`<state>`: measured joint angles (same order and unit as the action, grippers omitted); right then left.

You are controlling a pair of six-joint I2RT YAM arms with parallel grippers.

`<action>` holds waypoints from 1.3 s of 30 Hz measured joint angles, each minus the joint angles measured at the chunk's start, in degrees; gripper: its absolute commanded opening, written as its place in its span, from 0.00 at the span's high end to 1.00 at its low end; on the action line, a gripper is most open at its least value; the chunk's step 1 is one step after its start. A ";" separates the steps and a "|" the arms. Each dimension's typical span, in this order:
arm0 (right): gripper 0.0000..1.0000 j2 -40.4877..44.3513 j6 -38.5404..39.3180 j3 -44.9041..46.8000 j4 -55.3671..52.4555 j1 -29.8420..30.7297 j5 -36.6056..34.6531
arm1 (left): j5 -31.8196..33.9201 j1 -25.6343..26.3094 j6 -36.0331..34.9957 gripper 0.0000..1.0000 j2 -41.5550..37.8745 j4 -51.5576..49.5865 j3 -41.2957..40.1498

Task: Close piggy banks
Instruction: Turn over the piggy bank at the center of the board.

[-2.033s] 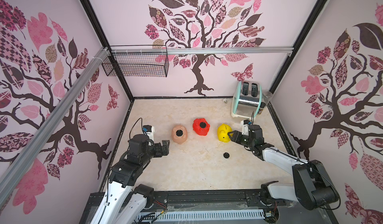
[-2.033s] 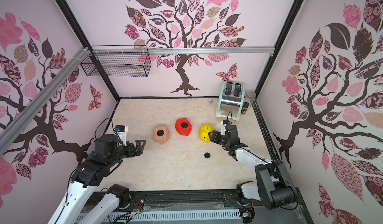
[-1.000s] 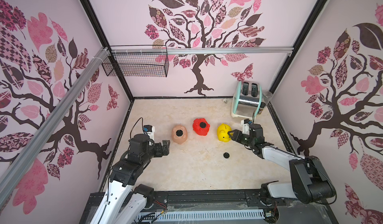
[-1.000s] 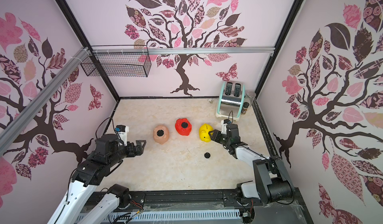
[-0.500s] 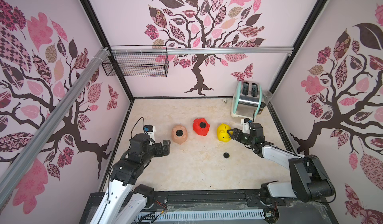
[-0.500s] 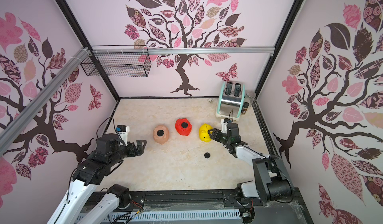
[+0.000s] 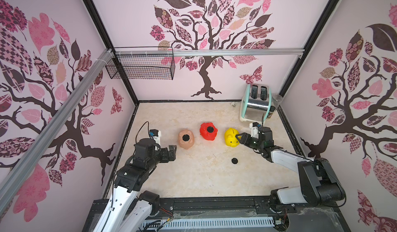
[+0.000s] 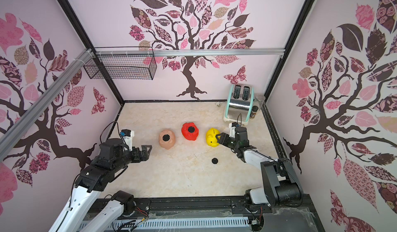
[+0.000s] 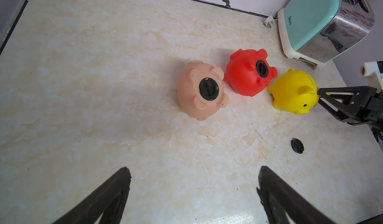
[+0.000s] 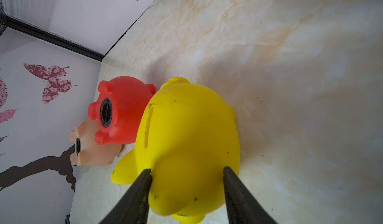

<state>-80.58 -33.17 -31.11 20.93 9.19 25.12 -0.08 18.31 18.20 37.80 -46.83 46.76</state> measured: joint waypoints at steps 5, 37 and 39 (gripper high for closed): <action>0.49 -0.07 -0.04 -0.15 0.15 -0.17 0.00 | 0.00 0.00 0.00 0.02 0.00 0.00 0.00; 0.55 -1.92 -4.20 -0.39 2.89 -3.45 3.26 | -0.17 0.13 0.00 0.02 0.76 0.02 0.00; 0.53 -1.99 -4.39 -0.39 2.86 -3.69 3.26 | -0.17 0.15 0.00 0.02 0.76 0.02 0.00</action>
<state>-82.56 -37.56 -31.51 23.79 5.50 28.38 -0.25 18.46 18.20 38.57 -46.81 46.76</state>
